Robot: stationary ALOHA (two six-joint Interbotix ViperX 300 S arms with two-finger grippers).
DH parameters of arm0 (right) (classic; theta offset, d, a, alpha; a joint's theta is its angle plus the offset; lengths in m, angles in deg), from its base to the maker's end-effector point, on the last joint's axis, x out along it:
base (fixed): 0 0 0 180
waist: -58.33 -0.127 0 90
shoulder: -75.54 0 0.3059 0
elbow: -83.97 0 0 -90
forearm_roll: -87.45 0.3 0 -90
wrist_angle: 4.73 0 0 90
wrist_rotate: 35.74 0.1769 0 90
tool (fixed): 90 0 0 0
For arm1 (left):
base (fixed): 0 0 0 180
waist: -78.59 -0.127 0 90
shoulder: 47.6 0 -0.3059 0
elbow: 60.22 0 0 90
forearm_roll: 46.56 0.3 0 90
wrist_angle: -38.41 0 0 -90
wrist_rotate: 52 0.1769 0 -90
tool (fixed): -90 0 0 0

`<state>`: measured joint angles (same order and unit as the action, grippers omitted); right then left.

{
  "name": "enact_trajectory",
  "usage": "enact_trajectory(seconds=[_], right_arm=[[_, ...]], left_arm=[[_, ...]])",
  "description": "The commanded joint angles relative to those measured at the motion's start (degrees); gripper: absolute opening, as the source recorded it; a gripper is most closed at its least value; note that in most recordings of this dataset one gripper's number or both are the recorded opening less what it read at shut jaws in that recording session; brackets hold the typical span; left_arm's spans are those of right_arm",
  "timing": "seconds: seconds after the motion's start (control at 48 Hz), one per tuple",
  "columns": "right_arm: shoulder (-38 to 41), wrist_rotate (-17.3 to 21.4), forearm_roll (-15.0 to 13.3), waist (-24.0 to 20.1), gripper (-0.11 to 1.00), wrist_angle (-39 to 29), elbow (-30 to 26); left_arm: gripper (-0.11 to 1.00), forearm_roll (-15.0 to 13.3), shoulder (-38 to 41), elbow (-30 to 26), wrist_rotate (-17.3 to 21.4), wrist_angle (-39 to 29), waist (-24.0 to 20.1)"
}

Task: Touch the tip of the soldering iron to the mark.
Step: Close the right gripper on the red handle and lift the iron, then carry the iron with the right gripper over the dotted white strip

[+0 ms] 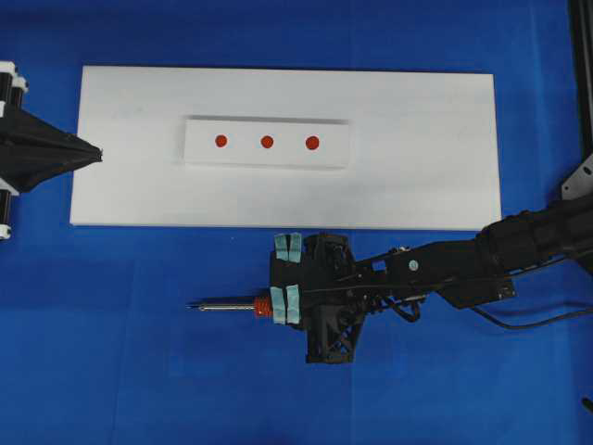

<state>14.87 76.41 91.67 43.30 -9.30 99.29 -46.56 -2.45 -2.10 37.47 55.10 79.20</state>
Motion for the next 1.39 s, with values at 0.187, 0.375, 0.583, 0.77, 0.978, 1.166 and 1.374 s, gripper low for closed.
enact_trajectory(seconds=[0.187, 0.375, 0.583, 0.77, 0.978, 1.166, 1.374], right_arm=[[-7.2, -0.2, -0.4, -0.6, 0.06, -3.1, -1.0], [-13.4, -0.2, -2.5, -0.6, 0.06, -10.0, -1.8], [-17.9, 0.4, -5.7, -0.6, 0.06, -20.0, -4.3], [-19.9, 0.4, -7.5, -0.6, 0.06, -27.8, -7.5], [-20.4, 0.4, -8.9, -0.8, 0.06, -29.7, -8.6], [-20.4, 0.4, -9.6, -0.5, 0.06, -29.6, -8.5], [-21.2, -0.8, -12.6, 3.7, 0.06, -30.8, -7.8]], left_arm=[[0.0, 0.2, 0.2, -0.6, -0.1, 0.4, -0.2], [0.0, 0.2, 0.2, -0.6, -0.1, 0.4, -0.2], [0.0, 0.2, 0.2, -0.6, -0.2, 0.4, -0.2], [0.0, 0.1, 0.2, -0.6, -0.3, 0.4, -0.2], [0.0, 0.2, 0.2, -0.6, -0.3, 0.4, -0.2], [0.0, 0.2, 0.2, -0.6, -0.3, 0.4, -0.2], [0.0, 0.2, 0.2, -0.6, -0.3, 0.4, -0.2]])
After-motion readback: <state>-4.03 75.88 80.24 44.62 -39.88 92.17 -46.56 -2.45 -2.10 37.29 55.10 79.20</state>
